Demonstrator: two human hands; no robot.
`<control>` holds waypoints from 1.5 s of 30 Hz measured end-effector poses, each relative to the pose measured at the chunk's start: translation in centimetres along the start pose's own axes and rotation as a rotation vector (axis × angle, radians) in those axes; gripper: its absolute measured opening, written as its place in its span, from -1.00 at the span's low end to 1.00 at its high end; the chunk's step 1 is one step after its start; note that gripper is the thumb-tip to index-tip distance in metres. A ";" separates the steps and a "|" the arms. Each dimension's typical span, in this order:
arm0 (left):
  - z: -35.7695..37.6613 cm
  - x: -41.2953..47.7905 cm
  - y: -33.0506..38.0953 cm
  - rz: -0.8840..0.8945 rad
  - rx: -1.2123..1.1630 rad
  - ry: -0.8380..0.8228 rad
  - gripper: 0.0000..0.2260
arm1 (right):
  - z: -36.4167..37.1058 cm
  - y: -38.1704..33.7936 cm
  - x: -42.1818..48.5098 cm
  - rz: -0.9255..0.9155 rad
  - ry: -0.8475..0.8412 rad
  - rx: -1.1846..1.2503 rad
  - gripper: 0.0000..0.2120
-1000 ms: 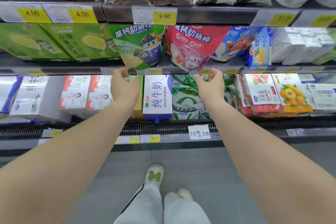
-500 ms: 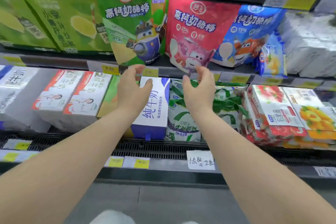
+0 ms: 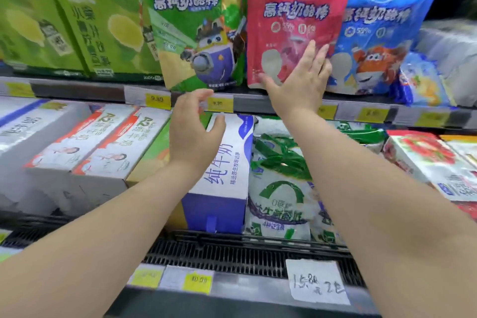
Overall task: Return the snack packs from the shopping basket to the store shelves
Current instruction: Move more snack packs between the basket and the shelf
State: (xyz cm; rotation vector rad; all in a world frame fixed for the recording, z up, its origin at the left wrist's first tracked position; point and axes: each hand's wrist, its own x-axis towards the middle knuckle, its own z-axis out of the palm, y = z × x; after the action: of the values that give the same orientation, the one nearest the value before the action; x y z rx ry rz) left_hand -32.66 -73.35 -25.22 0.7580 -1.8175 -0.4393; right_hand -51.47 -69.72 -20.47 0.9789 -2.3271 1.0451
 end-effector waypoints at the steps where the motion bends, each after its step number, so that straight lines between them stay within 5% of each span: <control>1: -0.2 0.2 0.2 0.014 0.011 -0.002 -0.63 | -0.3 0.3 0.3 -0.034 -0.022 0.030 0.04; 8: -0.1 2.3 0.5 0.061 0.191 -0.005 -0.39 | -0.2 2.0 -1.2 -0.052 0.053 0.038 -0.17; 15: 3.4 7.4 1.4 -0.083 0.465 -0.008 -0.10 | 0.6 0.7 -0.8 0.019 0.125 -0.075 0.08; 26: 3.4 9.9 -1.8 0.059 0.392 -0.145 -0.34 | 1.2 1.5 -1.0 0.039 0.132 -0.046 -0.05; 32: 3.2 10.8 -2.1 0.067 0.286 -0.235 -0.32 | 1.2 0.1 -1.2 0.048 0.122 -0.092 -0.05; 38: 5.1 10.8 -0.2 0.030 0.277 -0.132 -0.29 | 1.1 0.8 -1.5 0.055 0.148 -0.063 -0.03; 45: 4.2 11.2 0.1 0.022 0.356 -0.261 -0.19 | 0.9 0.1 -1.2 0.021 0.119 -0.129 -0.12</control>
State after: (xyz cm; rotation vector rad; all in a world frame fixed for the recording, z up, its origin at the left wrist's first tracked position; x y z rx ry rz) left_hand -39.18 -81.17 -18.94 0.9566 -2.1800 -0.2068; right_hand -50.76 -69.83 -21.82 0.8224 -2.2800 0.9219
